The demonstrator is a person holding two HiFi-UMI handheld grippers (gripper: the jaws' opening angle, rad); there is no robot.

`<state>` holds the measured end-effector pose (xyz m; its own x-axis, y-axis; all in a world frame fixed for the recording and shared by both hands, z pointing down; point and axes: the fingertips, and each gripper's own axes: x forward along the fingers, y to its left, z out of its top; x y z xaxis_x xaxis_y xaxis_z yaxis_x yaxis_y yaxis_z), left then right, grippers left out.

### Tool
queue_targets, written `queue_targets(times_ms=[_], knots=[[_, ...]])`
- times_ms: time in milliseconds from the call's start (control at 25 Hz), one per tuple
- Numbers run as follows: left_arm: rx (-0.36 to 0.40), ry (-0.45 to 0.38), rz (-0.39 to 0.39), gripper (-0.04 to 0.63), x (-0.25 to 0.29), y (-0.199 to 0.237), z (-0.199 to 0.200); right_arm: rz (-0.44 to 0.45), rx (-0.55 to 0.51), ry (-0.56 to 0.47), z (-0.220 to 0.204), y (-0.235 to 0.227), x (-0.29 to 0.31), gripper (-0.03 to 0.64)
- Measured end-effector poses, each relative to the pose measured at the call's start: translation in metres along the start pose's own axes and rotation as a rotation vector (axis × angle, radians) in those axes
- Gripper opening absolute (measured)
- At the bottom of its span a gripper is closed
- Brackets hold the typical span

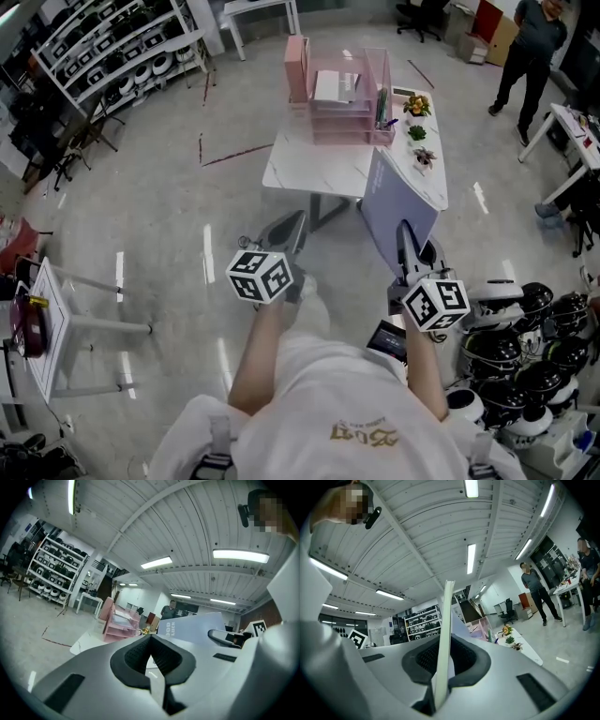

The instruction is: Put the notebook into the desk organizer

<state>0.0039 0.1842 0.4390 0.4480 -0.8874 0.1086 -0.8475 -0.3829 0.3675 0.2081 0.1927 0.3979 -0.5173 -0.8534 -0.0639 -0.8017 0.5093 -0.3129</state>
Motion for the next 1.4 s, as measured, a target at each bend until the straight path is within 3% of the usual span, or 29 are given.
queue_targets(times_ms=[320, 760, 1080, 1400], knots=[[-0.007, -0.013, -0.051, 0.014, 0.084, 0.060, 0.042, 0.029, -0.009, -0.043, 0.019, -0.009, 0.098, 0.041], [0.019, 0.005, -0.150, 0.014, 0.199, 0.146, 0.123, -0.028, -0.043, -0.115, 0.059, -0.026, 0.241, 0.041], [0.011, 0.025, -0.216, 0.014, 0.253, 0.187, 0.148, -0.058, -0.062, -0.174, 0.080, -0.029, 0.299, 0.041], [0.016, 0.050, -0.297, 0.014, 0.283, 0.196, 0.154, -0.091, -0.101, -0.205, 0.084, -0.027, 0.324, 0.041]])
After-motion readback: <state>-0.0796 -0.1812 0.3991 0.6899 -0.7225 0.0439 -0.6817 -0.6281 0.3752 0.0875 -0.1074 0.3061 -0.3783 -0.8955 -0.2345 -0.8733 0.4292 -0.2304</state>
